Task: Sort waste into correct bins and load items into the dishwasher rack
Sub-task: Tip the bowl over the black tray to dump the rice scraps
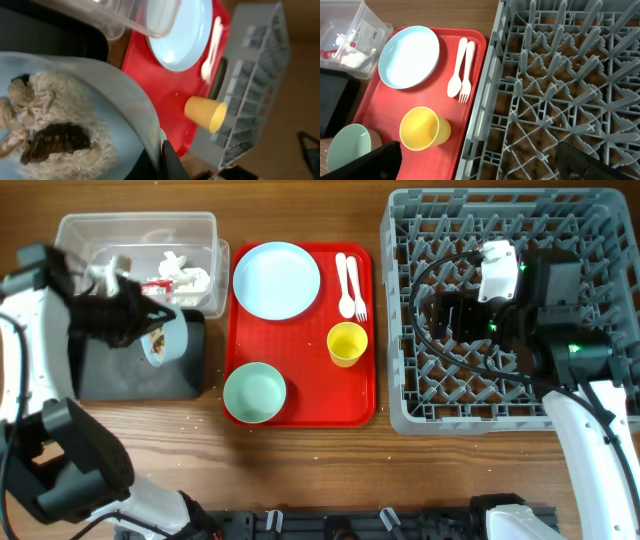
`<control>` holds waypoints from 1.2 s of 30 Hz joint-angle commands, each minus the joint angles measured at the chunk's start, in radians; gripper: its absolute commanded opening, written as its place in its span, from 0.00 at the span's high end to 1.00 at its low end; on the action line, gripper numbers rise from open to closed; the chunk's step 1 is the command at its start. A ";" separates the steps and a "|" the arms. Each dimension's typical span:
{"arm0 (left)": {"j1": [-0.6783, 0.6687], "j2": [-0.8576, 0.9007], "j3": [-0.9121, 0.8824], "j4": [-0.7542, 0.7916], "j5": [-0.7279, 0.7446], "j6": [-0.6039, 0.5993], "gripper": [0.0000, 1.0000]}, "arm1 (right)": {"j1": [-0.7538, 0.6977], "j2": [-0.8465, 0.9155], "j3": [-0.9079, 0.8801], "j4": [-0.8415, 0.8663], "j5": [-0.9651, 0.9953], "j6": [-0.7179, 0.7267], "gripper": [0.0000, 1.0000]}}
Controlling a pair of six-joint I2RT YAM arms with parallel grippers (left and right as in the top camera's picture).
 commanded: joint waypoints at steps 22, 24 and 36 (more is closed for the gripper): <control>0.355 -0.005 -0.401 0.361 0.770 0.090 0.96 | -0.003 0.010 0.020 -0.021 -0.005 -0.002 0.00; 0.369 -0.005 -0.401 0.353 0.797 0.090 0.96 | -0.003 0.010 0.020 -0.021 -0.006 -0.002 0.00; 0.454 -0.005 -0.402 0.348 0.800 -0.109 0.96 | -0.003 0.010 0.020 -0.022 -0.005 -0.002 0.00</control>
